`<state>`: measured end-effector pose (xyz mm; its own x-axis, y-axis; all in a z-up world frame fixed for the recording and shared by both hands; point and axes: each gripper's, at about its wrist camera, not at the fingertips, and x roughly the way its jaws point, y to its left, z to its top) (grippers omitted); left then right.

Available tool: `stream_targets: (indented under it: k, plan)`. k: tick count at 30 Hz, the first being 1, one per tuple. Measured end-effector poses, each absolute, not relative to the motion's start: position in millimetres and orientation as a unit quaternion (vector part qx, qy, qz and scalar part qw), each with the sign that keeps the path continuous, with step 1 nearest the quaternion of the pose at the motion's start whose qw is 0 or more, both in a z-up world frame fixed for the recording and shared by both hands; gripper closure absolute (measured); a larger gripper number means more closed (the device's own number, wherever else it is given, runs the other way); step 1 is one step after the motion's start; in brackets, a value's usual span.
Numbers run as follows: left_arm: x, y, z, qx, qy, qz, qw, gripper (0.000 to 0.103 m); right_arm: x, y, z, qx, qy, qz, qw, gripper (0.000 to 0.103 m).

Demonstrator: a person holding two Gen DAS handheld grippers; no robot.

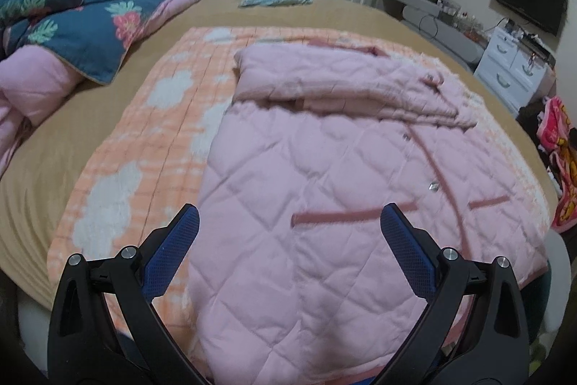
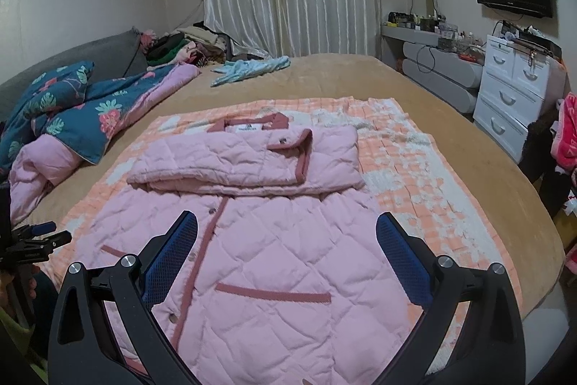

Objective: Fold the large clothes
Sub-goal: 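Move both tools down to the jacket hem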

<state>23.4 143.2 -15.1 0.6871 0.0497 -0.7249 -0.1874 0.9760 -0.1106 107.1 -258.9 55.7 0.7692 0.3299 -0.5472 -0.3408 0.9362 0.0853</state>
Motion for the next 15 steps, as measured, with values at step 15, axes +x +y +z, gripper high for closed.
stream_targets:
  k: [15]
  plan:
    - [-0.5,171.9,-65.3,-0.134,0.454,0.075,0.878,0.009,112.6,-281.8,18.0,-0.018,0.329,0.157,0.931,0.004]
